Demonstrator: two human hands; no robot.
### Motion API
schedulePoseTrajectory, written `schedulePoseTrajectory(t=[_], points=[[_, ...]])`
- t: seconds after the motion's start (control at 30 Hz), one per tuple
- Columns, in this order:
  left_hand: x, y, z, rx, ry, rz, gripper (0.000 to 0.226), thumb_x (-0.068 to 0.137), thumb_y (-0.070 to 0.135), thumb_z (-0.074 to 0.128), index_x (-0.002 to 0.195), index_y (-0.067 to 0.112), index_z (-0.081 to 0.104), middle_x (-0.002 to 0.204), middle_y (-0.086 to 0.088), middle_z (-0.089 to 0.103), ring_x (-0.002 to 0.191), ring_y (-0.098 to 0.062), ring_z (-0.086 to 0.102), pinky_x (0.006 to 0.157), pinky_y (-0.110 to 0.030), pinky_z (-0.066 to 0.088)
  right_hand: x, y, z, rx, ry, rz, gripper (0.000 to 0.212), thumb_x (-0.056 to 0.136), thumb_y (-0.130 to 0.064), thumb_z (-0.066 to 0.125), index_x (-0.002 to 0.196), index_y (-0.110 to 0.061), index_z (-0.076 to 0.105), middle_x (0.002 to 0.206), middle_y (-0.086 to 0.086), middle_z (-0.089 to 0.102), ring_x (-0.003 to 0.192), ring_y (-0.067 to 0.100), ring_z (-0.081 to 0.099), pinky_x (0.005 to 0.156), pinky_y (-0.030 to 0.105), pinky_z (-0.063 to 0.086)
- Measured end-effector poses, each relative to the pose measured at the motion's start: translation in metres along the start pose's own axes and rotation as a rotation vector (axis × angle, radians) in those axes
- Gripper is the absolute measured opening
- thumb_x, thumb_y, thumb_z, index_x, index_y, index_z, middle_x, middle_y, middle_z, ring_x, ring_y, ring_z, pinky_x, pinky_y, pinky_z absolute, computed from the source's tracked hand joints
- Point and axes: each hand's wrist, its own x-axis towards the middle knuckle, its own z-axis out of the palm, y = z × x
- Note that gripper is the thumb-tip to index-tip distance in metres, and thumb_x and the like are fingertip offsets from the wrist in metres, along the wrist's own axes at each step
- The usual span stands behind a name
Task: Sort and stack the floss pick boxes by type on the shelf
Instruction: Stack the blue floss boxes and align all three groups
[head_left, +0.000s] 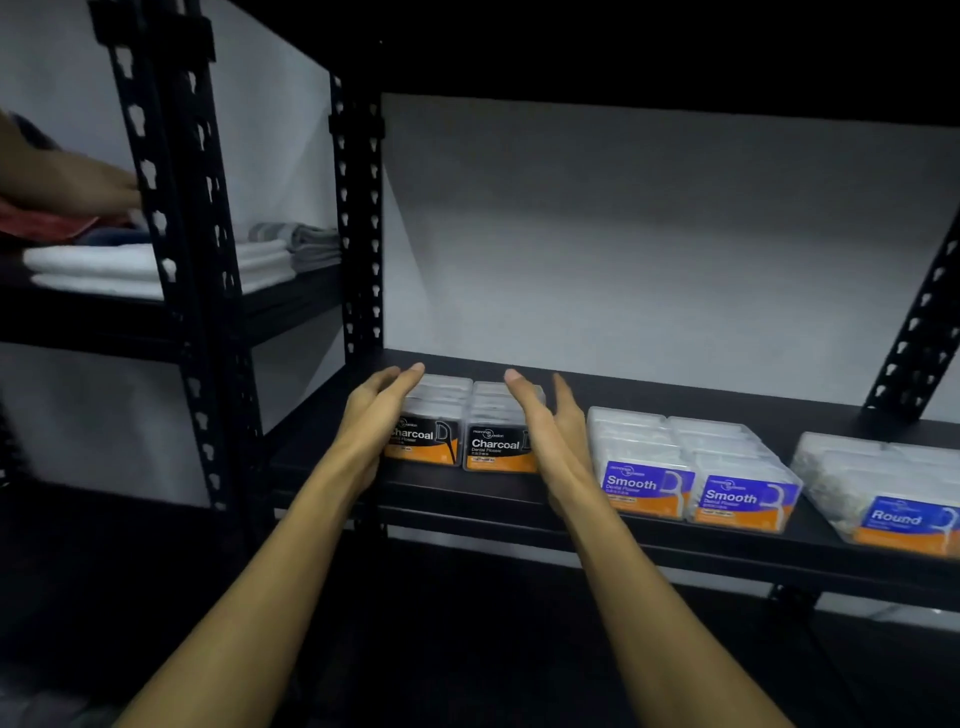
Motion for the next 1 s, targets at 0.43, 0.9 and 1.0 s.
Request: schedulePoseTrajectory(t=[0.43,0.9,1.0], points=[[0.004,-0.009,0.009,0.104,-0.026,0.066,0.057,0.099,0.022,0.055,0.152,0.009,0.036,0.137,-0.006,0.057,0.09,0.001,0.061,0.068,-0.012,0.044,0.009,0.011,0.002,-0.113,-0.08,-0.046,0.088,0.088,-0.042,0.068,0.157,-0.014,0.02,0.14,0.003,0.056,0.12,0.019,0.059,0.103,0.033,0.048],[0.006,-0.009,0.012,0.123,0.04,0.045,0.05,0.094,0.033,0.06,0.139,0.014,0.052,0.125,-0.006,0.064,0.102,-0.016,0.064,0.086,-0.03,0.052,0.007,0.008,0.001,-0.122,-0.096,-0.08,0.085,0.09,-0.045,0.066,0.156,-0.014,0.022,0.146,0.004,0.049,0.114,0.012,0.053,0.093,0.024,0.043],[0.007,-0.008,0.012,0.114,0.088,0.013,0.054,0.085,0.04,0.064,0.134,0.019,0.057,0.122,-0.004,0.066,0.107,-0.021,0.064,0.099,-0.043,0.051,0.006,0.008,0.001,-0.137,-0.093,-0.094,0.083,0.091,-0.045,0.064,0.156,-0.013,0.023,0.143,0.004,0.051,0.108,0.01,0.051,0.089,0.022,0.04]])
